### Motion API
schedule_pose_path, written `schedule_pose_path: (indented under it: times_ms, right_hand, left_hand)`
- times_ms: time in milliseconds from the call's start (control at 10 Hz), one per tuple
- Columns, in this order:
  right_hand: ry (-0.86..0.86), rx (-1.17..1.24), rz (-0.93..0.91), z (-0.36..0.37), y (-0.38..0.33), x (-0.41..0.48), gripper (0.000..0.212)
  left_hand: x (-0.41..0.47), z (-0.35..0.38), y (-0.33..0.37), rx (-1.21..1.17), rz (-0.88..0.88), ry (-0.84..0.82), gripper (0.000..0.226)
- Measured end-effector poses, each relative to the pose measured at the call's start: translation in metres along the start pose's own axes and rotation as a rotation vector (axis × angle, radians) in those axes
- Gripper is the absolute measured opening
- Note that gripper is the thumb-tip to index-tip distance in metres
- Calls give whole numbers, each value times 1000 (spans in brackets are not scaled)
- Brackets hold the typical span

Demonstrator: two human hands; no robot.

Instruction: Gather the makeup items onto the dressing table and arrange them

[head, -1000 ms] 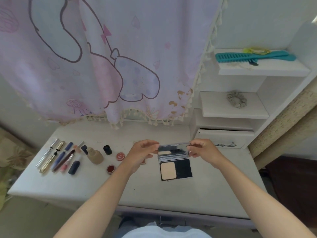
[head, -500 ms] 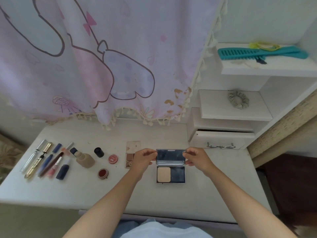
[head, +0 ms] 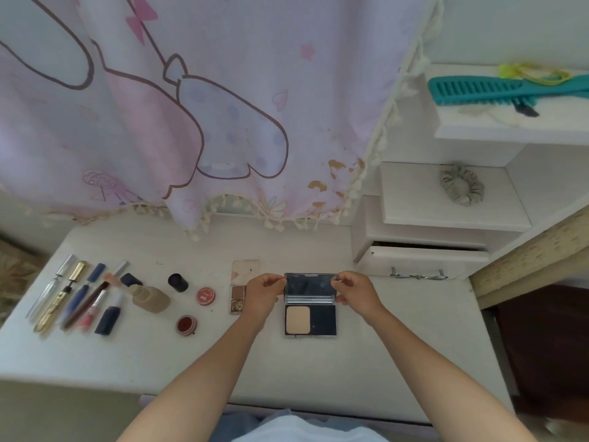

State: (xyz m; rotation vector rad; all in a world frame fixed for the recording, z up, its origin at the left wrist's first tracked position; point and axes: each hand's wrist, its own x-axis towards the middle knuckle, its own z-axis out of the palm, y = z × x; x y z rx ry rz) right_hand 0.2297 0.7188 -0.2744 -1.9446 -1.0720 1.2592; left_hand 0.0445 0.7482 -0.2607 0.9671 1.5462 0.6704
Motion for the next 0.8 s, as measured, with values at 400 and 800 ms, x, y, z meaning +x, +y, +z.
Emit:
schedule_pose_path:
  times_ms: [400,800]
  right_hand:
    - [31,-90,41,12,-3,22,12]
    - [54,-110,42,11,-3,17,27]
  left_hand:
    - [11,7,4,96,-15,17,26]
    - [8,-2,1,119,-25,9,36]
